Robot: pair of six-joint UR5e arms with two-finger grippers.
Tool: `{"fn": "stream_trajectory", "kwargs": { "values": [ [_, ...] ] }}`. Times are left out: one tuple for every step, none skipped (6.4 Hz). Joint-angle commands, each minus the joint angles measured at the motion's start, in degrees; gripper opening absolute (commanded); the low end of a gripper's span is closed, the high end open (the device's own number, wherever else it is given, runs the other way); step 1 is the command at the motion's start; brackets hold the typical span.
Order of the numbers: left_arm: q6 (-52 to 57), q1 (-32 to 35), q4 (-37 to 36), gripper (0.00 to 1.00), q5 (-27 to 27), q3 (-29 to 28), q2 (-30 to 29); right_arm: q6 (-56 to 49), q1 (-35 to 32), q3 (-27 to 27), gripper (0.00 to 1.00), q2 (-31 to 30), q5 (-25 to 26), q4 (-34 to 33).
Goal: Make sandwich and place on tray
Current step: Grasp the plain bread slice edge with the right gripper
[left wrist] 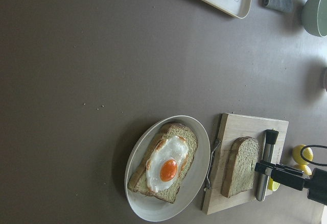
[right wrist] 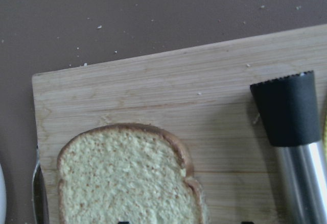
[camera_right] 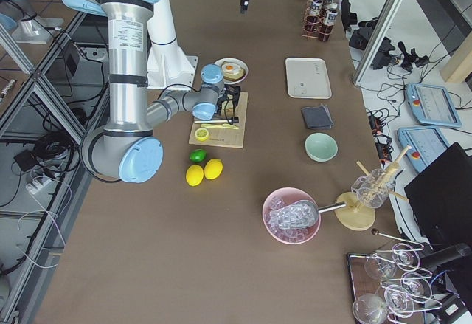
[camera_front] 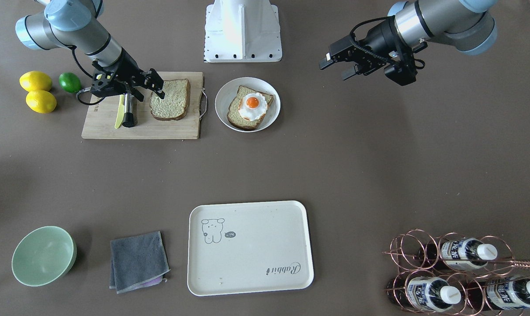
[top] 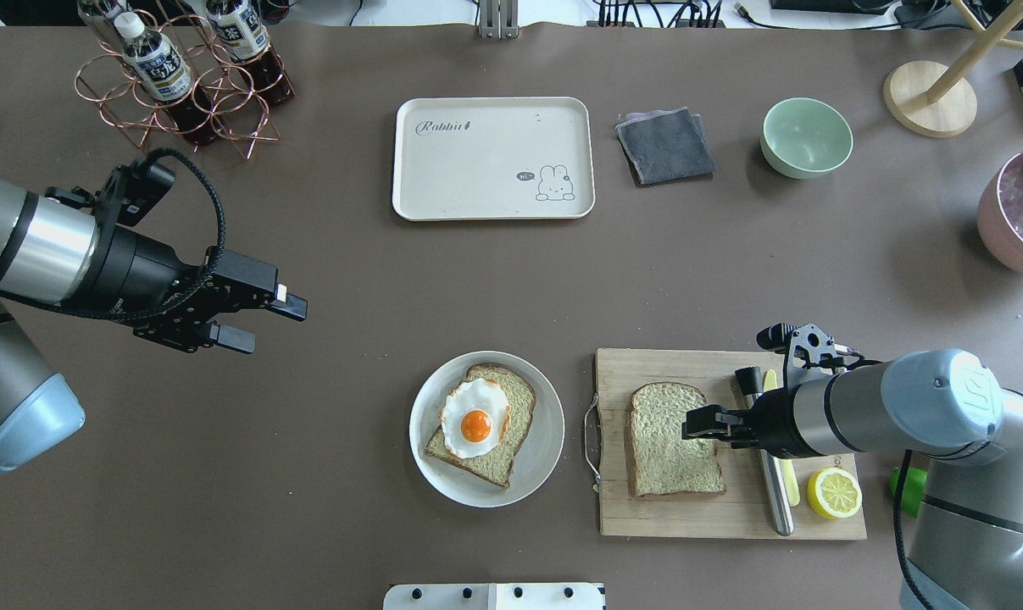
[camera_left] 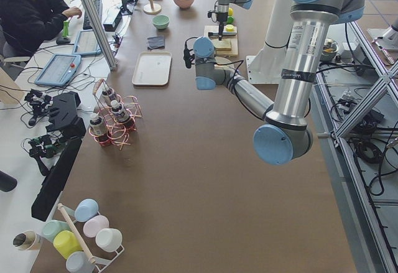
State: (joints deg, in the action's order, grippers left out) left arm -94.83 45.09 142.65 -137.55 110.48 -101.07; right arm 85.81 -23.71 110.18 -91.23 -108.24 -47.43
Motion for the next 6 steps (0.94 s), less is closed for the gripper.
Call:
{"fn": "stream_trajectory", "kwargs": {
  "values": [
    [0.0, 0.09, 0.0, 0.98, 0.0, 0.0, -0.01, -0.11, 0.25, -0.14, 0.09, 0.35, 0.39, 0.23],
    [0.0, 0.09, 0.0, 0.97, 0.0, -0.09, -0.01, -0.11, 0.16, -0.14, 0.0, 0.26, 0.83, 0.23],
    [0.09, 0.18, 0.0, 0.98, 0.0, -0.7, -0.35, -0.11, 0.16, -0.4, 0.0, 0.26, 1.27, 0.32],
    [0.09, 0.26, 0.0, 0.98, 0.09, -1.14, -0.88, -0.03, -0.28, -0.06, 0.0, 0.52, 0.93, 0.5],
    [0.09, 0.26, 0.0, 0.97, 0.09, -1.32, -1.15, -0.03, -1.5, 0.12, 0.0, 0.18, -0.38, 3.8],
    [0.44, 0.35, 0.0, 0.97, 0.09, -1.84, -1.24, 0.06, -4.73, -0.05, 0.0, 0.09, -4.57, 6.97]
  ]
}}
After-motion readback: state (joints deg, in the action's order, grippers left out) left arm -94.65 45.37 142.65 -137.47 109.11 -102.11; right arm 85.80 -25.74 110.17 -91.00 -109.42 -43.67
